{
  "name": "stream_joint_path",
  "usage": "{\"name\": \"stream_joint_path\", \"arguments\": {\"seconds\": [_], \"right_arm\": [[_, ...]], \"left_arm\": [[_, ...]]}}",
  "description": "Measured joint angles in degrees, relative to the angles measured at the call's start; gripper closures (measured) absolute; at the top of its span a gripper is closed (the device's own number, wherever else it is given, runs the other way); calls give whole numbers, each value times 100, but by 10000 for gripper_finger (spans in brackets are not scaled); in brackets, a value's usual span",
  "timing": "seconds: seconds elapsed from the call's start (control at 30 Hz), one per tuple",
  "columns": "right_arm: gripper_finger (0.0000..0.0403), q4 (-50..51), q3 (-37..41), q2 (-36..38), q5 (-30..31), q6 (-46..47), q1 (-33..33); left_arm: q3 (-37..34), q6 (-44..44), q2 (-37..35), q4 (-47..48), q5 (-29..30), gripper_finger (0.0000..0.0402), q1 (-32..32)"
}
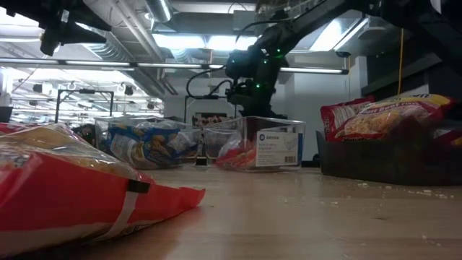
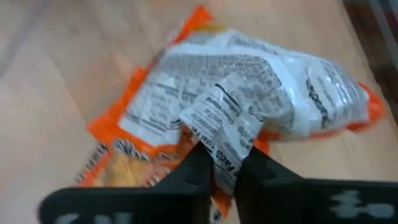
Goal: Sort Maruchan noodles
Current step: Put the orange noodle pack into the right transparent bin
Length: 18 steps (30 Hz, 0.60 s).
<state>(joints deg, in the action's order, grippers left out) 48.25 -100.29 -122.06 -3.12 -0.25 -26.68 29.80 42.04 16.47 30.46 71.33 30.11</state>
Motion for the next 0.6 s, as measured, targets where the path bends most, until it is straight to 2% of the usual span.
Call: {"name": "stream_joint_path", "arguments": {"seconds": [0.23, 0.4, 0.5, 0.6], "right_arm": [[269, 861, -303, 13, 235, -536, 2], [212, 1660, -1075, 17, 197, -627, 14], [195, 2197, -1677, 20, -159, -578, 91], [188, 2348, -2190, 31, -920, -438, 335]], "left_arm": [[0, -11, 0, 28, 20, 260, 0], [1, -13, 0, 36, 20, 260, 0], [0, -11, 0, 37, 7, 260, 2], [1, -9, 1, 37, -49, 260, 1]]}}
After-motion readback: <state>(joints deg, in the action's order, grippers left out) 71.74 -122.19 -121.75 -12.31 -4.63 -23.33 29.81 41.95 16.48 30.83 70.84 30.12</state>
